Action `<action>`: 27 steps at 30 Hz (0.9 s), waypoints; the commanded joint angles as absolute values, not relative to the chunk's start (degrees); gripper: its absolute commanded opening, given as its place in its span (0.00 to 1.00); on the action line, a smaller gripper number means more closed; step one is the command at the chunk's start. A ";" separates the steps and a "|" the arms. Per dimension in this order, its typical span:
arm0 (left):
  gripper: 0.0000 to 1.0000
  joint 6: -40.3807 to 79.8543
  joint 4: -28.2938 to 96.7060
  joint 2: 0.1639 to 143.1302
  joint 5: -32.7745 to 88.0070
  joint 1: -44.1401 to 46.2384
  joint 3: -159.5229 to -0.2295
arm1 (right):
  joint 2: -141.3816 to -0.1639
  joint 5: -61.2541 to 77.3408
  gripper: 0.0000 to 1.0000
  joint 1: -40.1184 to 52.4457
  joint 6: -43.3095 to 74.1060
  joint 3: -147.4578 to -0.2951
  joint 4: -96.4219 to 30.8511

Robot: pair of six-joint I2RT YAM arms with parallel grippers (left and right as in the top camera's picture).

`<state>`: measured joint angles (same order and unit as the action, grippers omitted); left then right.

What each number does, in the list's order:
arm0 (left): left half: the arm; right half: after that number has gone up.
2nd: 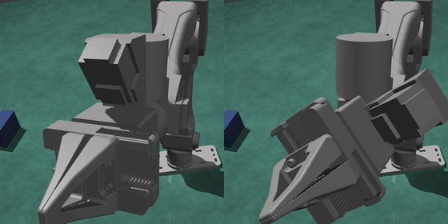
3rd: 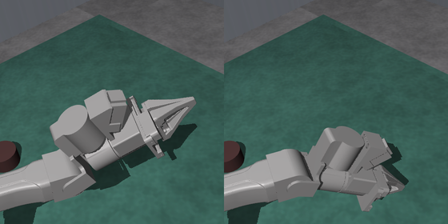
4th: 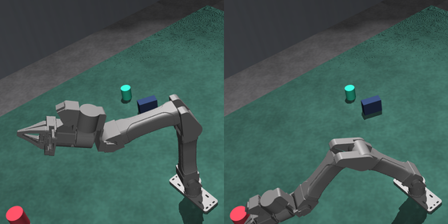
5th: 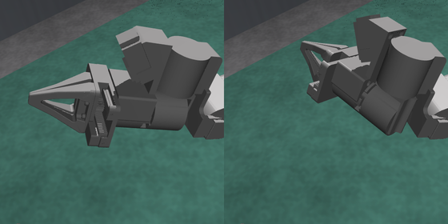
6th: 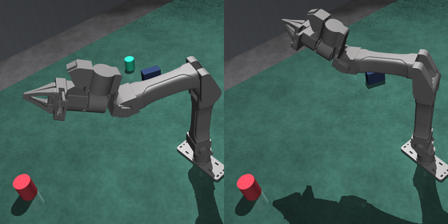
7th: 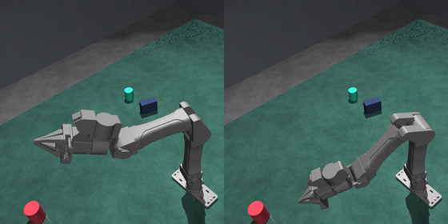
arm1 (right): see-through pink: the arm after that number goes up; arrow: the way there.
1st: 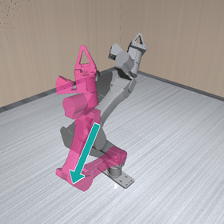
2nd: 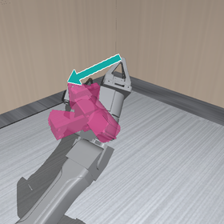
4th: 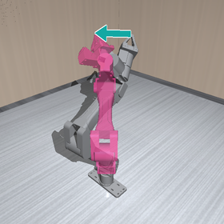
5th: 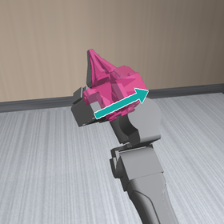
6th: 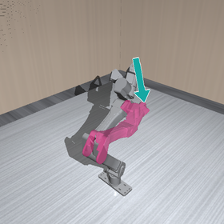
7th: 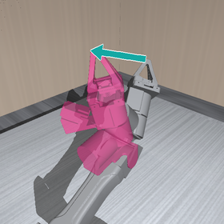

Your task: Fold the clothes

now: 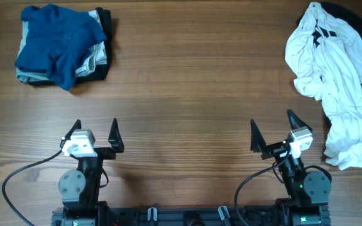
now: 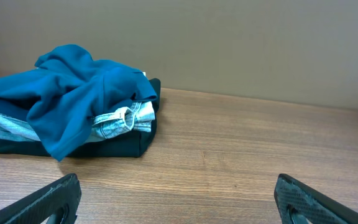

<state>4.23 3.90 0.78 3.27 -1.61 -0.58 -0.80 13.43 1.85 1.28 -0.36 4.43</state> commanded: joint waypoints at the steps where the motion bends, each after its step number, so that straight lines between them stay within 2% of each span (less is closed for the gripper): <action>1: 1.00 4.78 4.16 0.38 2.96 -1.39 -0.32 | -0.58 12.86 1.00 2.07 1.63 -0.30 5.02; 19: 1.00 8.10 0.43 0.38 2.76 -1.39 -0.58 | -0.58 12.84 1.00 2.07 1.50 -0.34 9.45; 27: 1.00 8.45 1.34 6.31 1.41 -1.39 -7.99 | -3.53 9.85 1.00 2.07 1.48 -4.89 9.85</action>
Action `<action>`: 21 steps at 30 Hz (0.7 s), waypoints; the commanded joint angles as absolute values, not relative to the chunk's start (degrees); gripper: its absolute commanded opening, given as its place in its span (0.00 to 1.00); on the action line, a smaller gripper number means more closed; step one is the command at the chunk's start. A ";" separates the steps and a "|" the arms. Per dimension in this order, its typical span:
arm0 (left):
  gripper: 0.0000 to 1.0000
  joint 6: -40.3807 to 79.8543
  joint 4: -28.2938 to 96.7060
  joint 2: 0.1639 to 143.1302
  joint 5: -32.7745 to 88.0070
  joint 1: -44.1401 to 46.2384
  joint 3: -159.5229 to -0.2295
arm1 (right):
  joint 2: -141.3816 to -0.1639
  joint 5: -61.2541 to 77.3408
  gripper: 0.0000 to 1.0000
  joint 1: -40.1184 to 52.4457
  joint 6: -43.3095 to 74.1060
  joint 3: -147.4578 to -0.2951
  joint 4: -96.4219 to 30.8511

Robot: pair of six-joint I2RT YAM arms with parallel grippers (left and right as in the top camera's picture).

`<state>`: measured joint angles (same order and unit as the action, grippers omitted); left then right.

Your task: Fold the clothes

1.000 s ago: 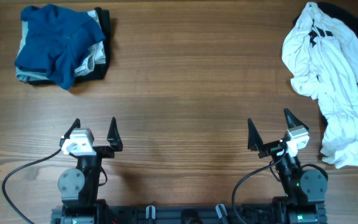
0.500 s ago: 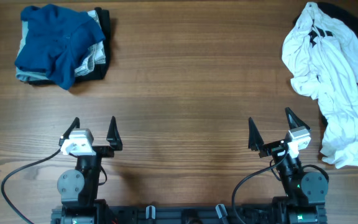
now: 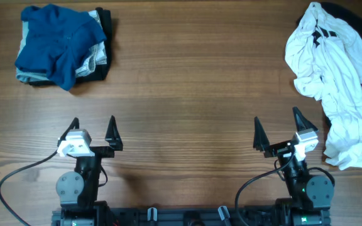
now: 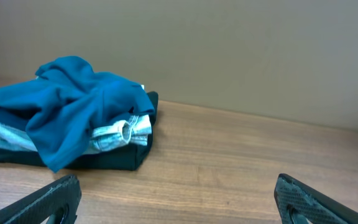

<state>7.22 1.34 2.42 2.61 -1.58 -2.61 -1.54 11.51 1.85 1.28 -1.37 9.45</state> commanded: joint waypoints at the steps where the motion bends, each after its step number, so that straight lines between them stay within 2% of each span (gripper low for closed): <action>1: 1.00 8.45 1.56 7.70 1.43 -1.39 -9.04 | -4.23 9.82 1.00 2.07 1.45 -5.39 9.87; 6: 1.00 8.43 4.80 19.46 1.48 -1.39 -18.17 | -10.22 9.82 1.00 2.07 1.34 -10.04 10.02; 11: 1.00 8.40 9.30 34.33 5.34 -1.39 -31.42 | -22.15 10.55 1.00 2.07 -0.05 -19.40 8.86; 21: 1.00 8.43 26.85 57.30 8.60 -1.39 -56.97 | -53.87 14.09 1.00 2.07 -2.90 -45.65 -7.97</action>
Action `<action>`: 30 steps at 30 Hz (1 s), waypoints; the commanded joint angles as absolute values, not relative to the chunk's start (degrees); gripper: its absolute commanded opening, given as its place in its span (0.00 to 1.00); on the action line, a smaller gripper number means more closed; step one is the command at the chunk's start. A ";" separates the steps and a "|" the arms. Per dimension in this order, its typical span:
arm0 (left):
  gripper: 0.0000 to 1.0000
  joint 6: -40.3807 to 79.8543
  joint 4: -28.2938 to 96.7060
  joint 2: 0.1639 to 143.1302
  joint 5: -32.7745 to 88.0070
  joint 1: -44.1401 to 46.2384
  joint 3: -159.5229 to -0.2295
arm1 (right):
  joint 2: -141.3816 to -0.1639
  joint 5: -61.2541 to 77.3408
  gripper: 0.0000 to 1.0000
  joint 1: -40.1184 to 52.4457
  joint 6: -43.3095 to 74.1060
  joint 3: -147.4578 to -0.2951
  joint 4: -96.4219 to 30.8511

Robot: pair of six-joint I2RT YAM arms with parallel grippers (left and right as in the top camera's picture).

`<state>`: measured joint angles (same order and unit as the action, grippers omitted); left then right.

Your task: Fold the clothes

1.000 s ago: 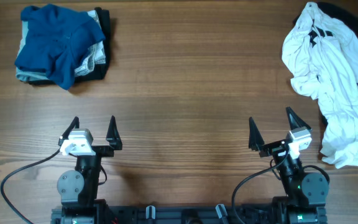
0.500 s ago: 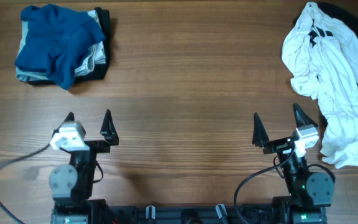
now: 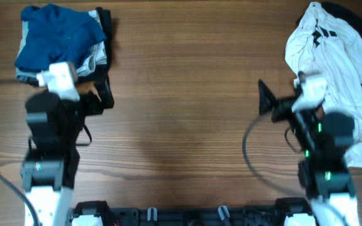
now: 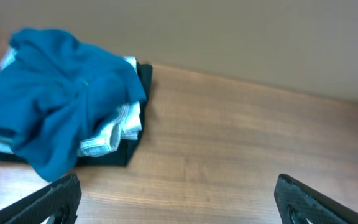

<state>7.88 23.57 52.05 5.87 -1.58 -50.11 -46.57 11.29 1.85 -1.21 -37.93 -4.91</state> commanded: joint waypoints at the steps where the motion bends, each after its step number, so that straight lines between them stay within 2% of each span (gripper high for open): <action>1: 1.00 8.40 29.21 59.86 8.71 -1.39 -59.48 | -57.95 15.14 1.00 2.07 -2.90 -49.54 -10.81; 5: 1.00 8.38 33.10 66.87 9.63 -1.39 -63.51 | -71.29 16.64 1.00 2.07 -3.05 -61.47 -19.99; 8: 1.00 8.05 33.34 70.96 9.61 -1.39 -63.51 | -79.31 17.93 1.00 2.07 -3.03 -66.89 -21.78; 12: 1.00 8.01 33.54 75.42 9.63 -1.39 -63.51 | -85.54 17.85 1.00 2.02 -3.49 -67.18 -17.91; 18: 1.00 7.99 33.93 78.78 10.74 -1.37 -63.51 | -93.23 1.78 1.00 -1.54 -4.80 -67.18 -14.48; 21: 1.00 7.99 33.80 78.78 10.72 -1.39 -63.51 | -98.45 1.34 0.99 -5.76 -4.67 -67.18 -13.58; 30: 1.00 7.99 33.65 78.78 10.68 -1.39 -63.51 | -108.29 3.01 0.91 -13.78 -0.62 -67.18 -14.33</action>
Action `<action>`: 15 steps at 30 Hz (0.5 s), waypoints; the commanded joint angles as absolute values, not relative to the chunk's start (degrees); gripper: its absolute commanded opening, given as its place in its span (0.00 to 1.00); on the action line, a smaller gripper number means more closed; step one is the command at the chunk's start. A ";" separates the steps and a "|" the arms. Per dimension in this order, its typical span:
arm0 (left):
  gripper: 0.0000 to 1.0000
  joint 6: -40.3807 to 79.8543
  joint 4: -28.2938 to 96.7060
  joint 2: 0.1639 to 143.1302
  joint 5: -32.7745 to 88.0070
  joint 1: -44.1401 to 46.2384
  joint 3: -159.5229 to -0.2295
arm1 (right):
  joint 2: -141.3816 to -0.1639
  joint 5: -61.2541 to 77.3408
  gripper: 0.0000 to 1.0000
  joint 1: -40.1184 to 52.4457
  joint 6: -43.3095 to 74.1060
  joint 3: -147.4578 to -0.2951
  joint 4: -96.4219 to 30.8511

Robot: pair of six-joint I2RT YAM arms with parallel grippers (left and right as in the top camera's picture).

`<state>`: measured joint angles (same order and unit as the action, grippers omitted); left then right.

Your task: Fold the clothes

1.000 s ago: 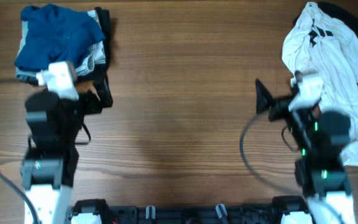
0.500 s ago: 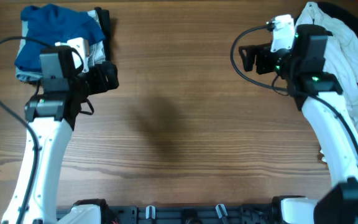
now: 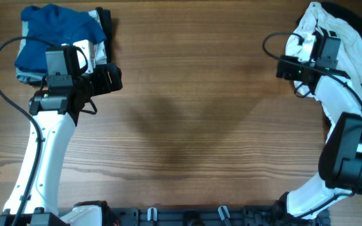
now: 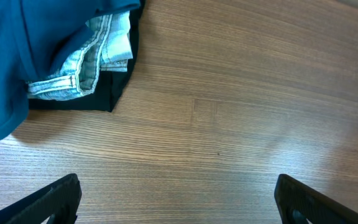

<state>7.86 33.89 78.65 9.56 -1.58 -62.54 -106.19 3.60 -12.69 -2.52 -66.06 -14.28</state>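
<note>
A pile of clothes lies at the far left: a blue garment [image 3: 55, 31] [image 4: 5, 62] on top, light denim [image 4: 98, 56] under it and a black piece [image 4: 118, 87] at the bottom. A crumpled white garment [image 3: 341, 81] lies at the far right. My left gripper [image 3: 109, 80] [image 4: 179, 208] hangs open over bare wood just right of the pile's near corner, holding nothing. My right gripper [image 3: 288, 66] is at the white garment's left edge; how its jaws stand does not show.
The wooden table [image 3: 187, 113] stretches between the two piles. A dark garment lies under the white one at the far right edge. The left arm's cable loops beside the blue pile.
Both arms have reached farther across the table. My left gripper now sits lower beside the pile's corner, looking down at the wood. My right gripper has gone to the white garment's left edge.
Both arms stood at the near edge with open grippers, and stayed there at the second moment. By the third they had lifted and extended toward the two piles. Now each is beside its pile, and neither pile has shifted.
</note>
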 commanded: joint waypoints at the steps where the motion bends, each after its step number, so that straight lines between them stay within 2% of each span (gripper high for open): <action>1: 1.00 7.99 33.54 78.78 10.68 -1.39 -63.51 | -108.60 2.96 0.90 -13.89 -0.10 -67.18 -14.35; 5: 1.00 7.99 33.26 78.78 10.70 -1.39 -63.51 | -110.98 2.61 0.86 -13.89 0.80 -67.16 -13.96; 10: 1.00 7.99 33.26 78.78 10.70 -1.39 -63.48 | -113.99 0.14 0.74 -13.89 4.99 -67.16 -15.27; 15: 1.00 7.99 33.23 78.78 10.70 -1.39 -63.48 | -114.13 -1.72 0.70 -13.89 7.77 -67.18 -16.78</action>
<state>7.86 33.45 78.65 9.56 -1.58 -62.54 -112.84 0.75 -13.96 4.49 -66.63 -15.79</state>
